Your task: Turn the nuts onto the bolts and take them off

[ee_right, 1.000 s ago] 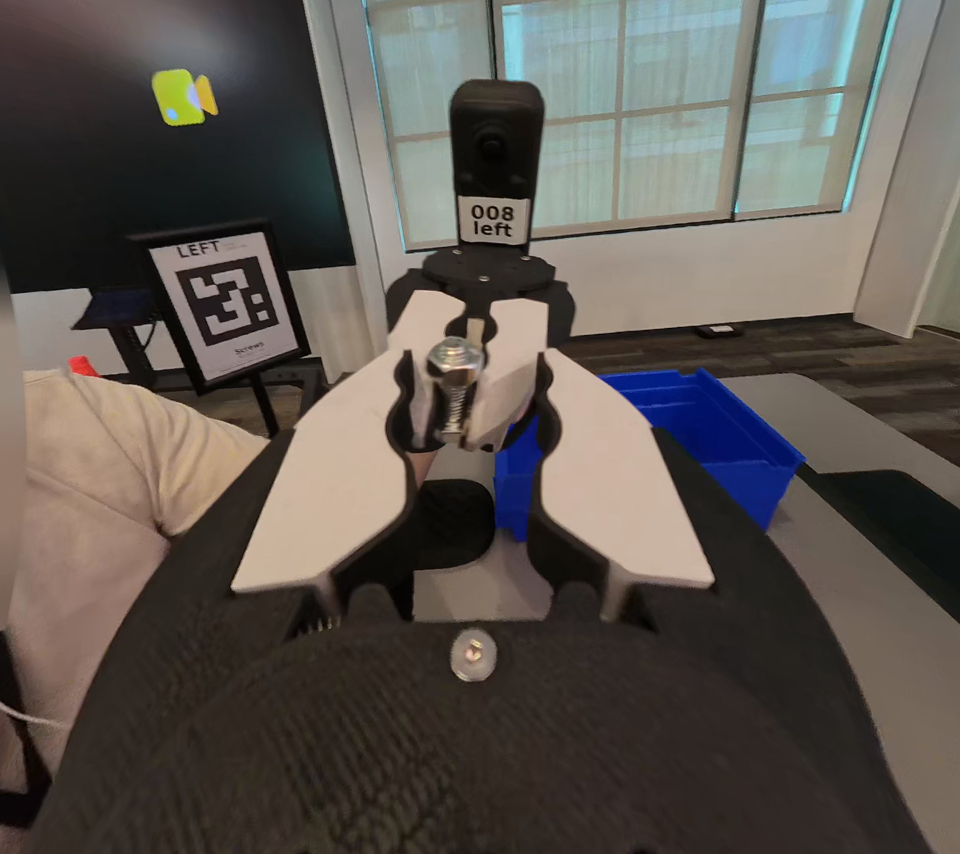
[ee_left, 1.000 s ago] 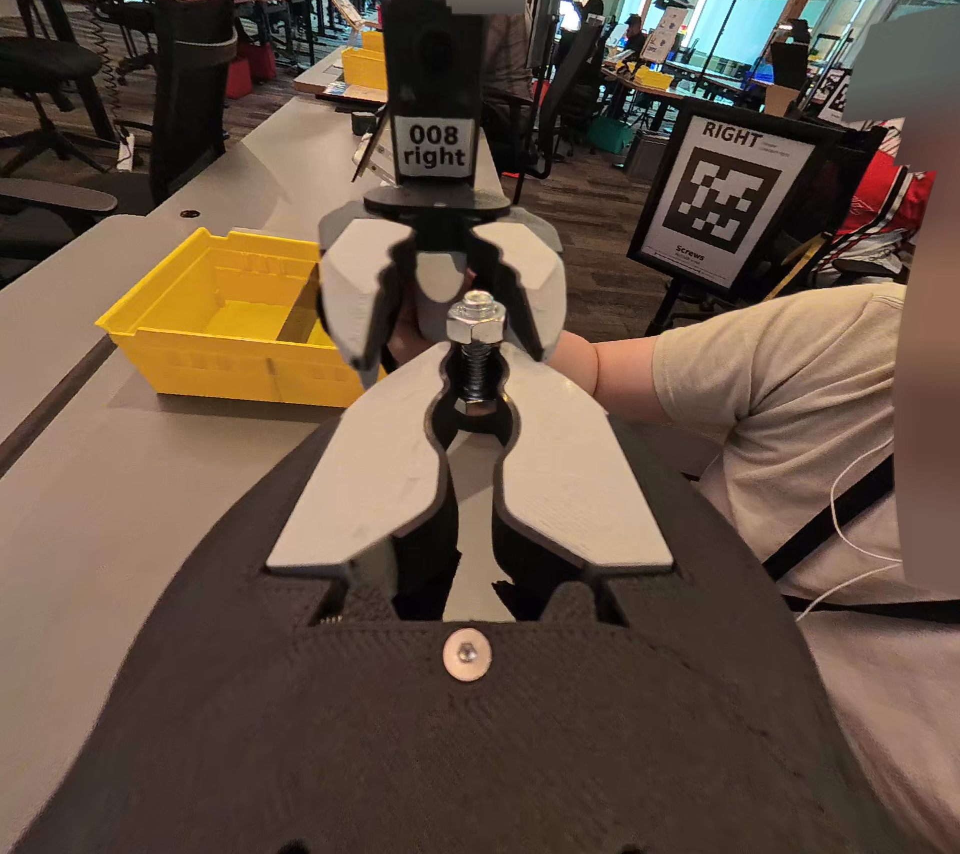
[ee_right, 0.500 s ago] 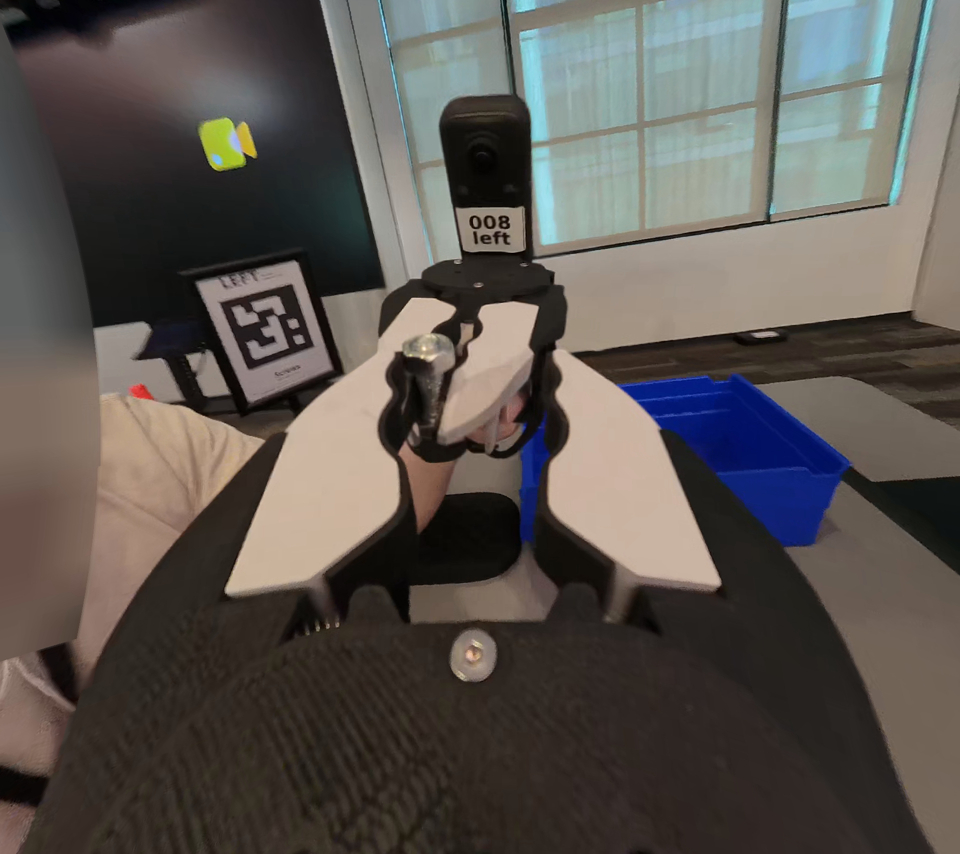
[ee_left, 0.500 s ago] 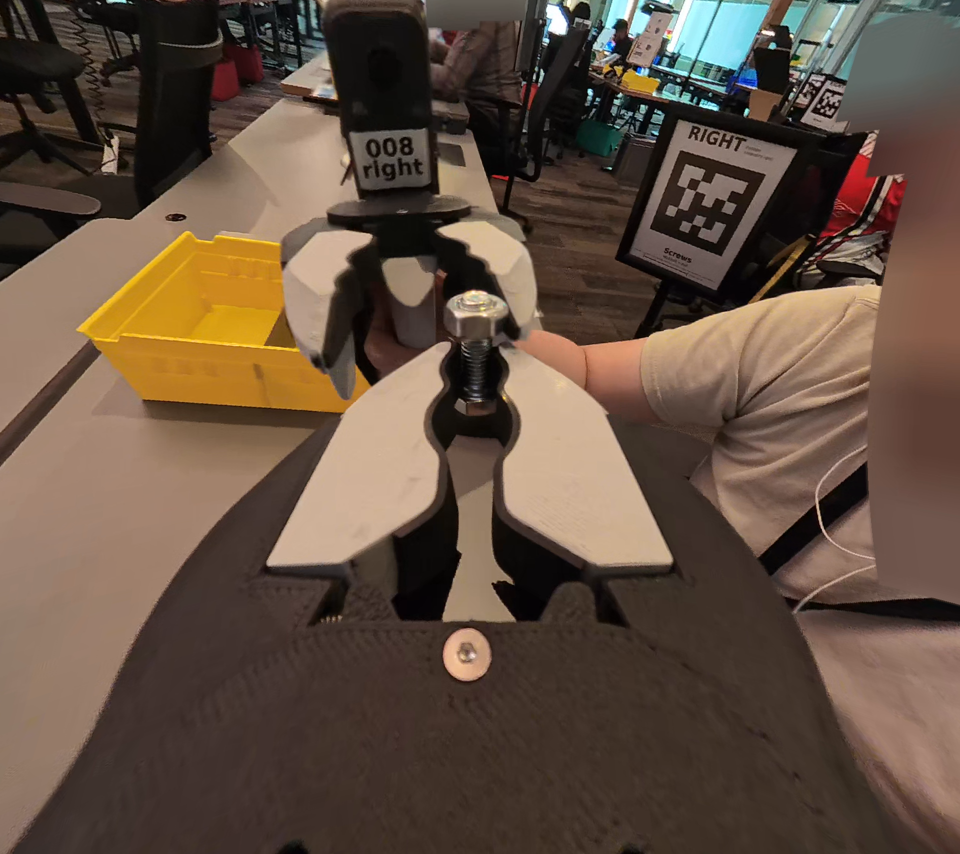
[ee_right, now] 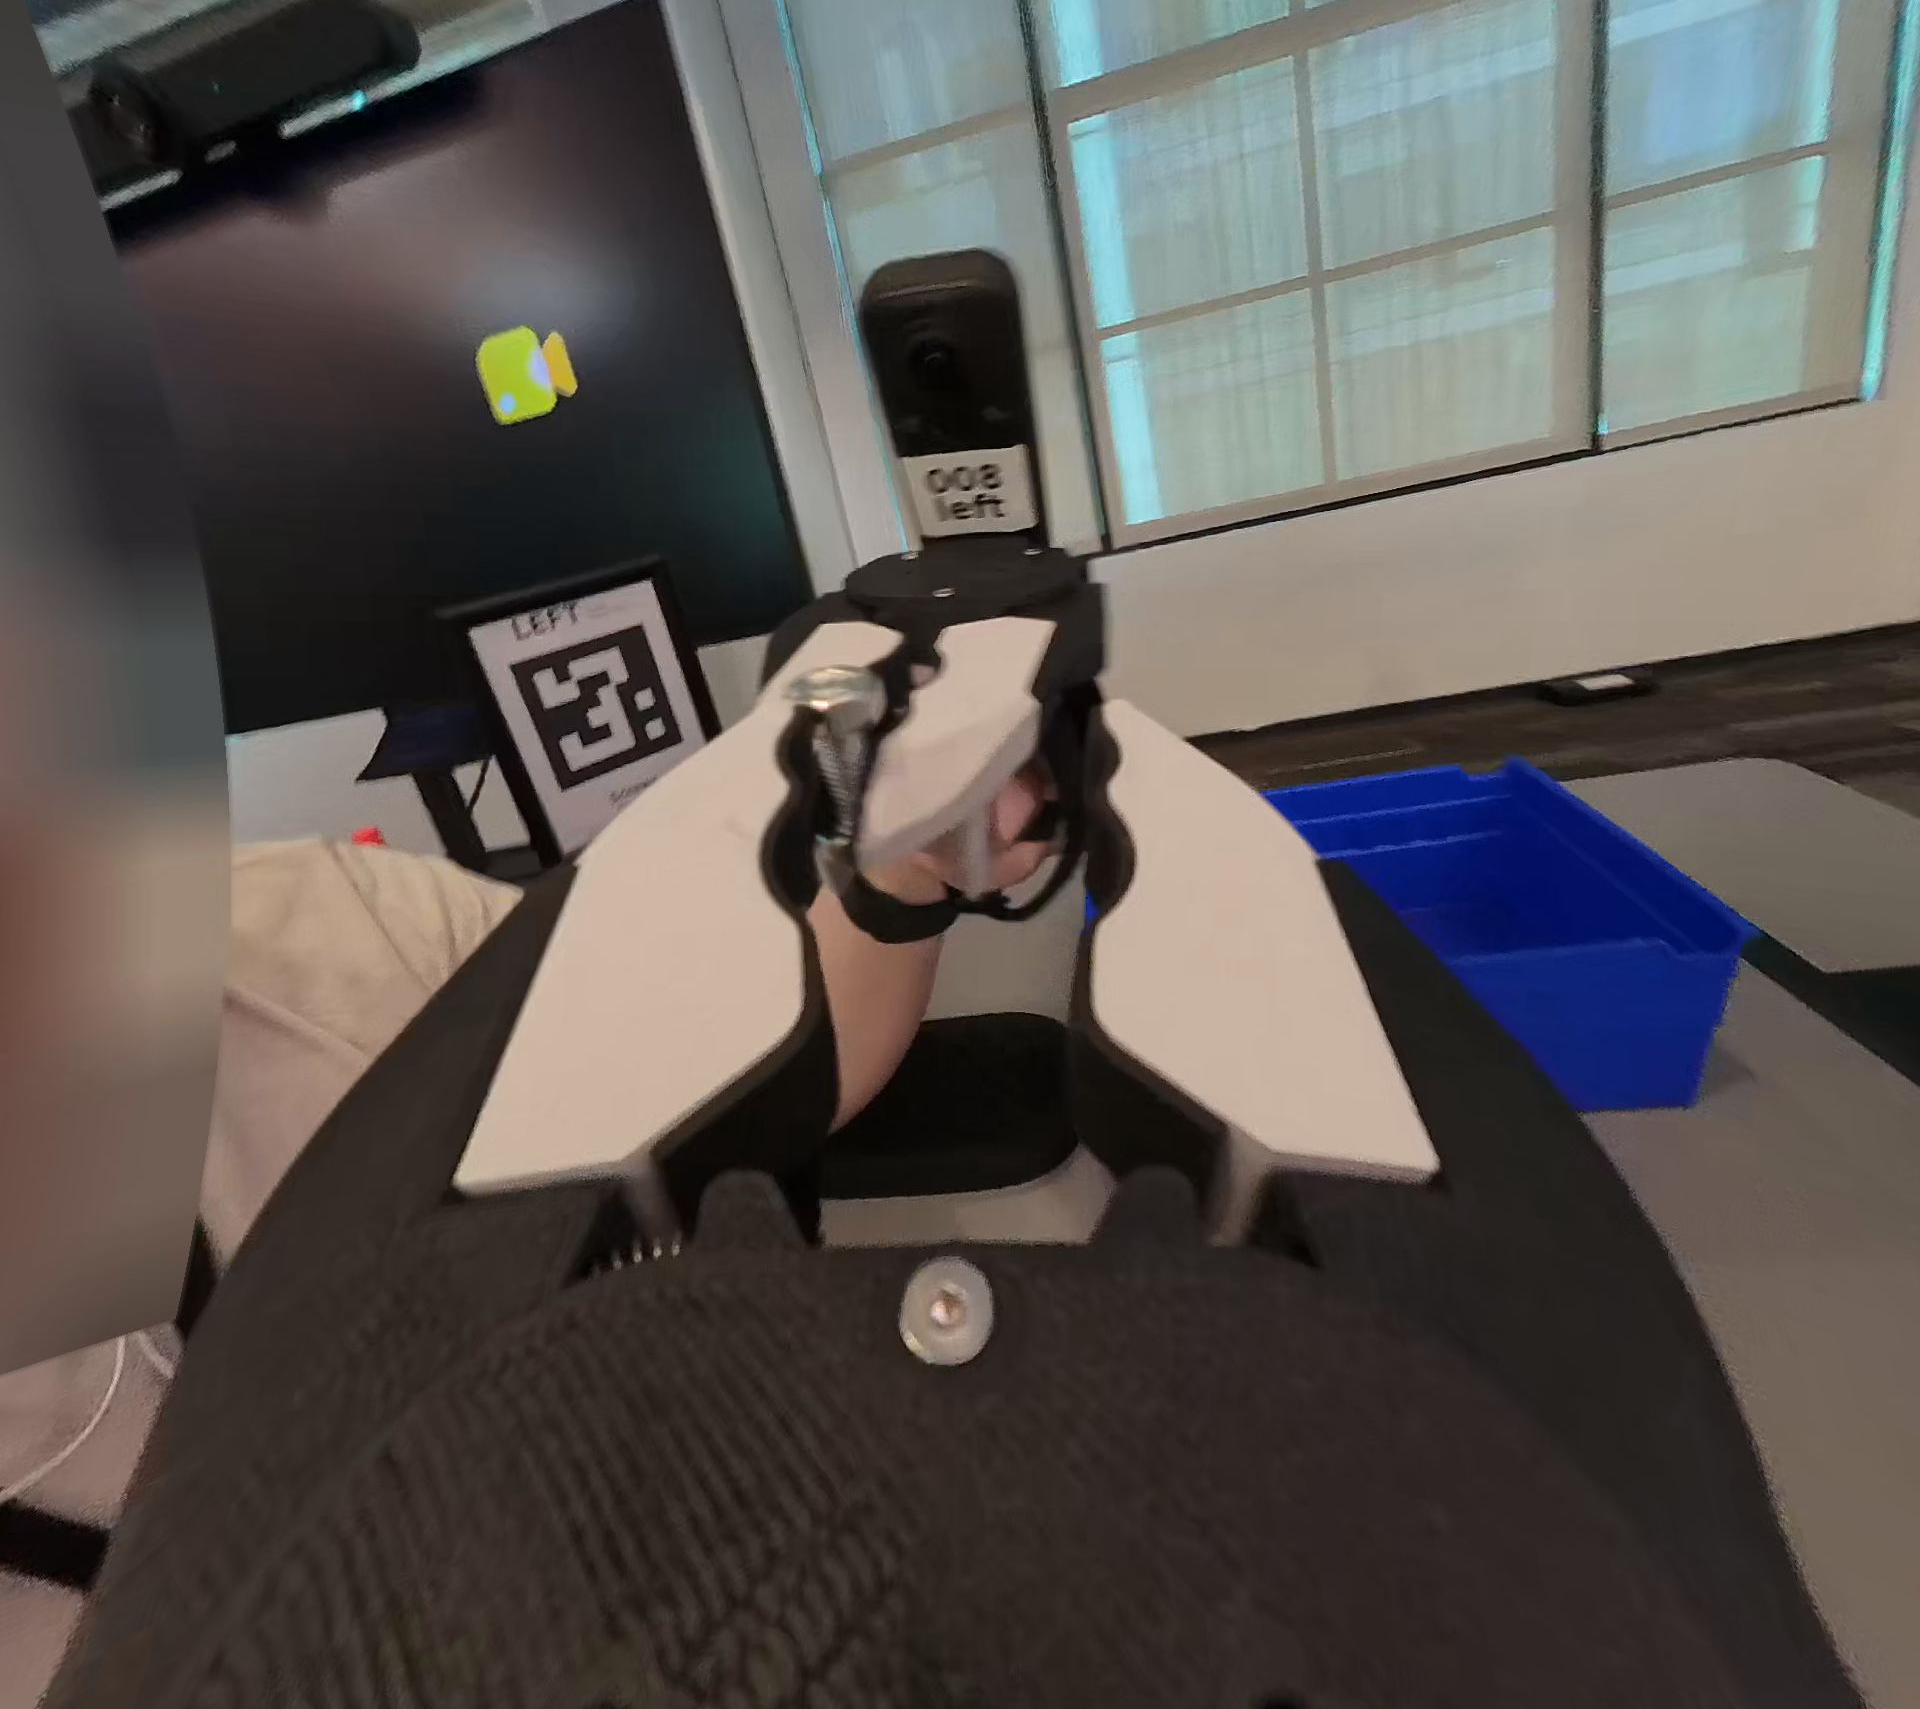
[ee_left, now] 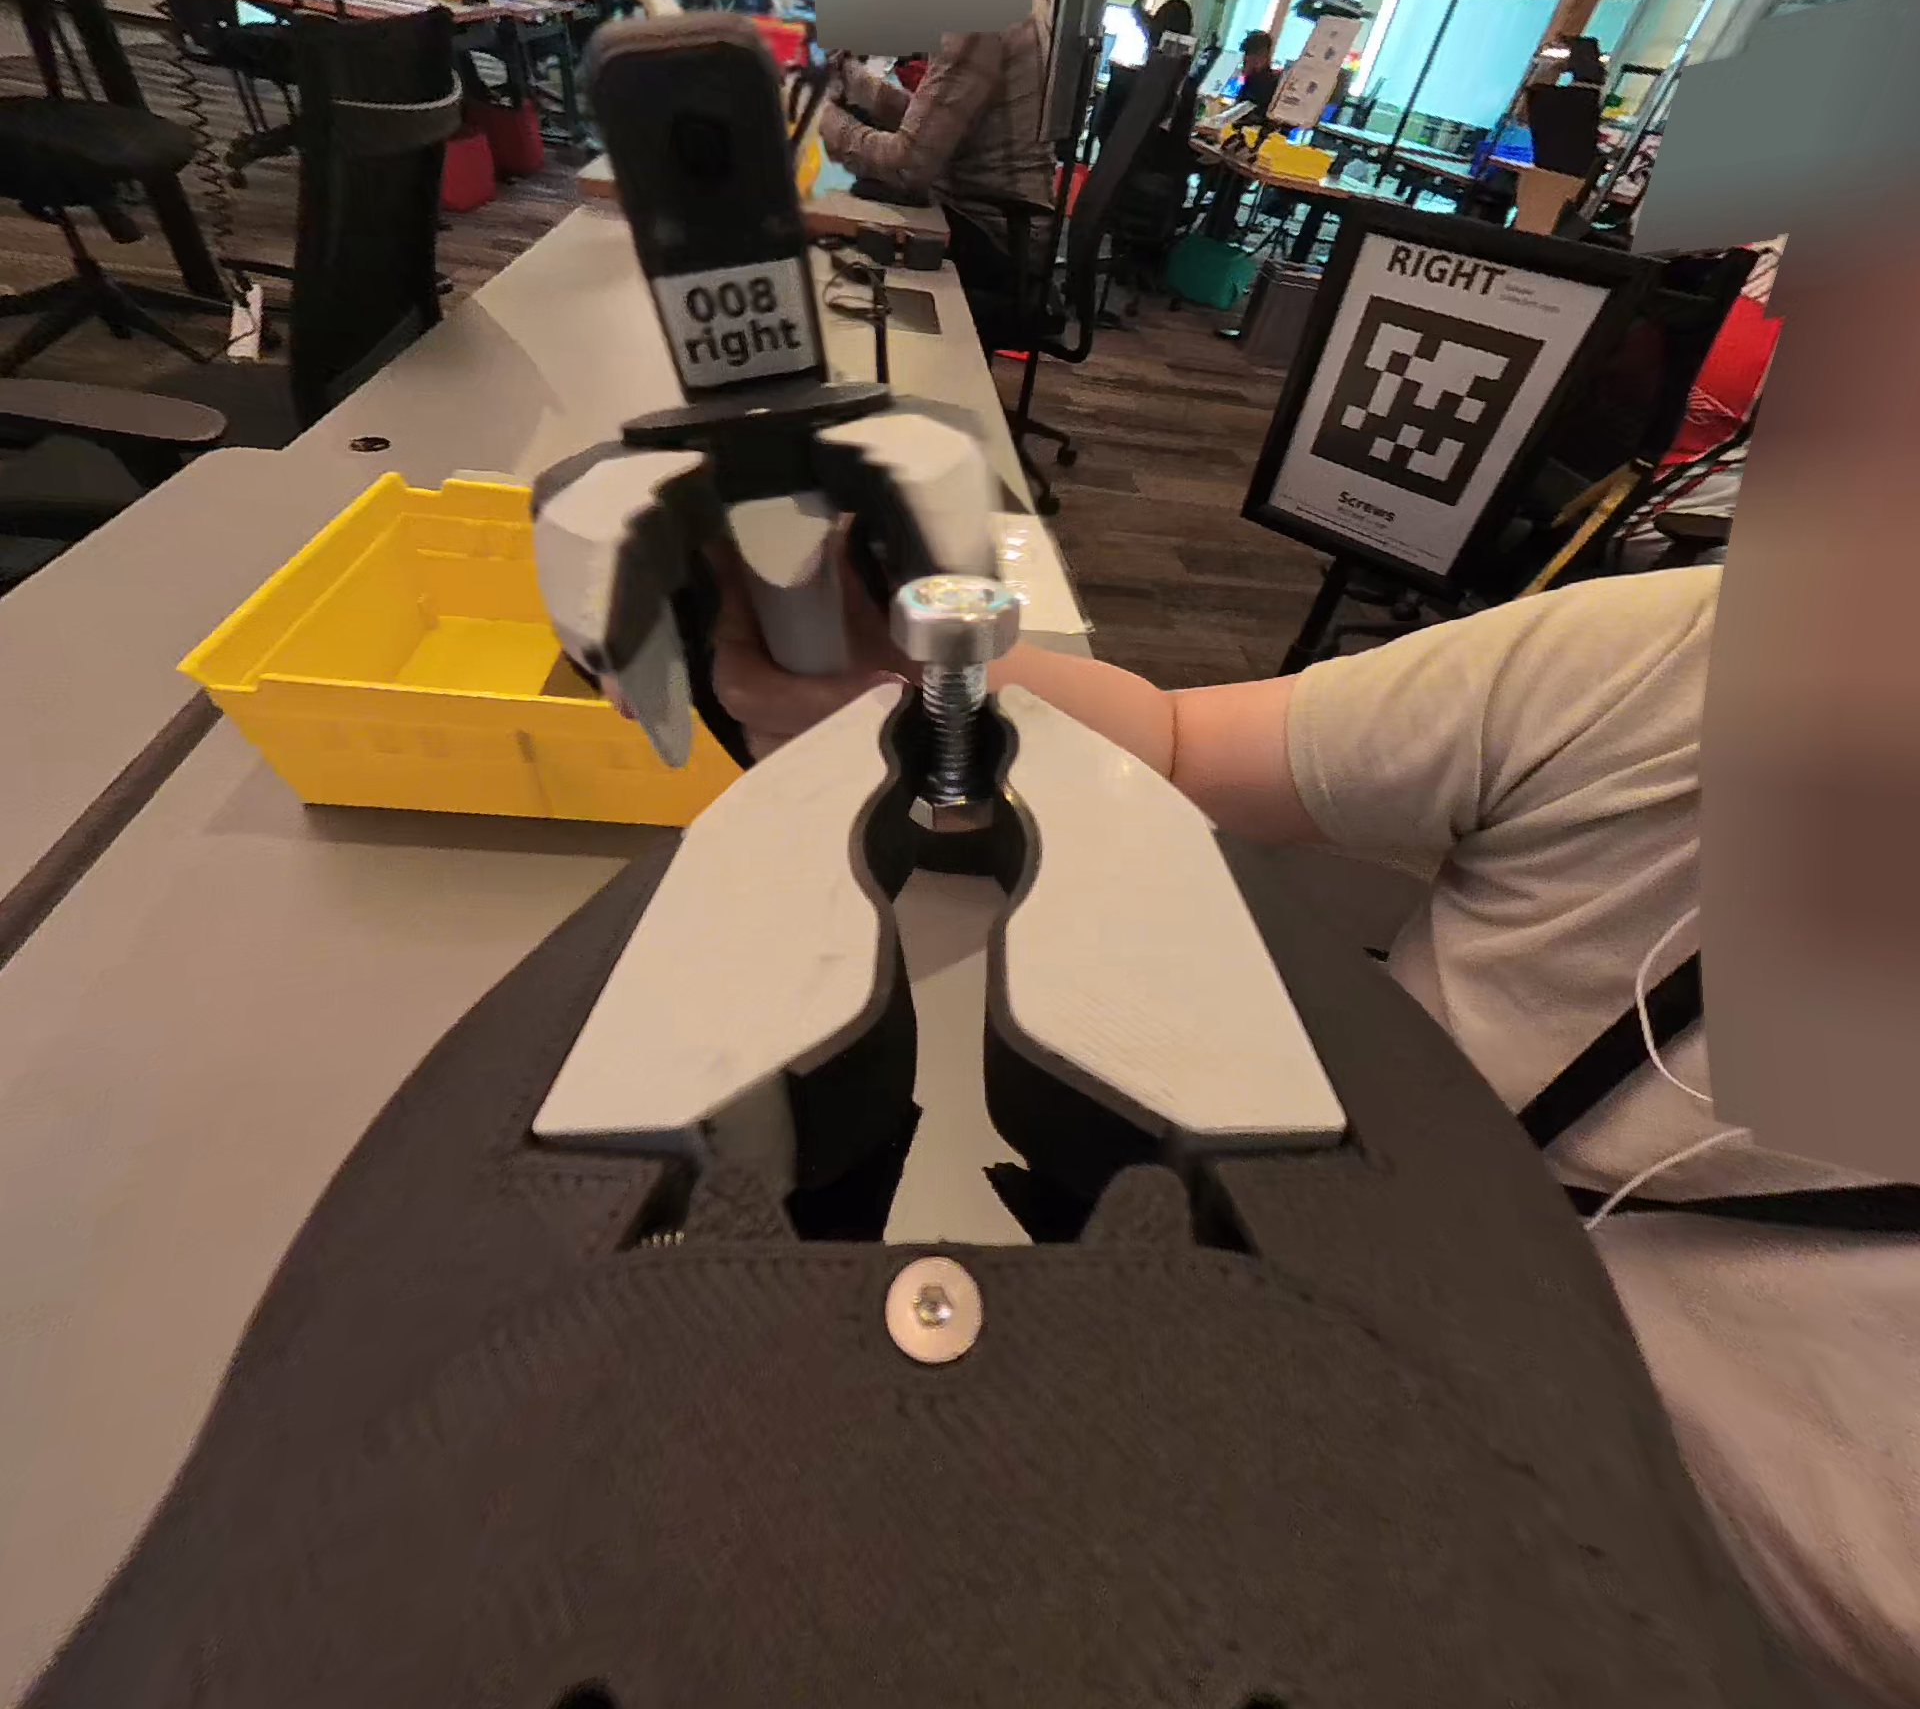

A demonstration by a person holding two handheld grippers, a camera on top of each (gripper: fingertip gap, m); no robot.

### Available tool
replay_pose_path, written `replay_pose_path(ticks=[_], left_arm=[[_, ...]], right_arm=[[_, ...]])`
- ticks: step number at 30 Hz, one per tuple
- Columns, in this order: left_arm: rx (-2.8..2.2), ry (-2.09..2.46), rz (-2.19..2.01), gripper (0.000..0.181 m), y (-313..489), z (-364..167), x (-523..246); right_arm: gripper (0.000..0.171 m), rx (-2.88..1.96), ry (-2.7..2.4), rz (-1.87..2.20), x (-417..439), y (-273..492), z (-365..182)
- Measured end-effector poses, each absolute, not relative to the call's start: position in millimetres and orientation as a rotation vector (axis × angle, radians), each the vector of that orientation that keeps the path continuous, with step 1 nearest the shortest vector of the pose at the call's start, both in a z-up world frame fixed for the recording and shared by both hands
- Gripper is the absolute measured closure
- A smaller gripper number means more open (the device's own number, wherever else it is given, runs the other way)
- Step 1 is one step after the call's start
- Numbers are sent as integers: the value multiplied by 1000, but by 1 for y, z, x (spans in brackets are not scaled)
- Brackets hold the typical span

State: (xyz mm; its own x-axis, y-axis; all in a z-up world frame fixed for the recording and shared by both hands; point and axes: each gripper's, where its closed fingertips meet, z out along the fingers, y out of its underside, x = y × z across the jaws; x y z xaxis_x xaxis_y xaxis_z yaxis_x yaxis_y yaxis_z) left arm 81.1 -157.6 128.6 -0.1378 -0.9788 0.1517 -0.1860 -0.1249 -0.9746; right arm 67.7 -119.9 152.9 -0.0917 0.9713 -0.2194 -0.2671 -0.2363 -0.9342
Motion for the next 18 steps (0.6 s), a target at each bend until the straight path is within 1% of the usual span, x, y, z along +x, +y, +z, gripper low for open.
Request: replay_pose_path(ticks=[1,2,9,12,13,15,18], left_arm=[[-1360,1396,-1363,172,-160,130,79],[-1360,1388,-1373,172,-160,132,77],[-1378,1399,-1342,172,-158,127,82],[-1368,1415,-1361,172,-163,127,84],[-1379,1405,-1349,172,-162,127,83],[-1372,1393,-1329,172,-159,129,81],[-1378,1385,-1317,172,-158,130,79]], right_arm=[[126,-1133,-894,1536,73,-113,153],[127,-1127,-887,1539,76,-111,153],[123,-1075,-998,1528,58,-146,162],[124,-1107,-980,1501,57,-136,155],[119,-1096,-976,1514,61,-133,155],[128,-1106,-931,1516,70,-122,154],[128,-1075,-954,1513,69,-132,160]])
